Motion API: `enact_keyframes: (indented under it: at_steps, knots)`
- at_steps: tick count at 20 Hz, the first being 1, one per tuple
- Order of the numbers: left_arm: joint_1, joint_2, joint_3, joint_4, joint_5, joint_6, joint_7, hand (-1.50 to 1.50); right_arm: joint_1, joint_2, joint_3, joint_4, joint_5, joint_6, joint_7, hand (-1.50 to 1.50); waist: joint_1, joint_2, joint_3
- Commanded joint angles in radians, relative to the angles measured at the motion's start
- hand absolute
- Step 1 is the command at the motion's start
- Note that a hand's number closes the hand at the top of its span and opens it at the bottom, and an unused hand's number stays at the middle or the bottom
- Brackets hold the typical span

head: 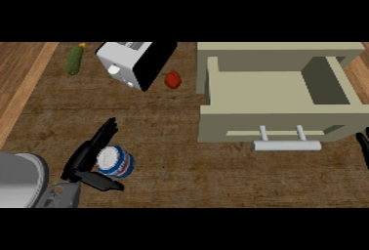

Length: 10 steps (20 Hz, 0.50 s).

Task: Pick up the can, place it into the drawer and close the drawer

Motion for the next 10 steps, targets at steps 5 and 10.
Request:
enact_keyframes:
  at_steps: [5, 10]
  knots:
    - [-0.061, -0.034, -0.03, 0.065, -0.02, 0.027, -0.005, -1.5, 0.032, -0.012, -0.049, -0.011, -0.055, 0.039, -0.019, -1.5, -0.003, 0.0, 0.0]
    - [-0.005, -0.005, -0.044, -0.043, 0.007, -0.042, 0.027, -1.5, -0.003, -0.005, -0.005, -0.071, -0.019, 0.011, 0.082, -1.5, 0.002, -0.001, 0.0]
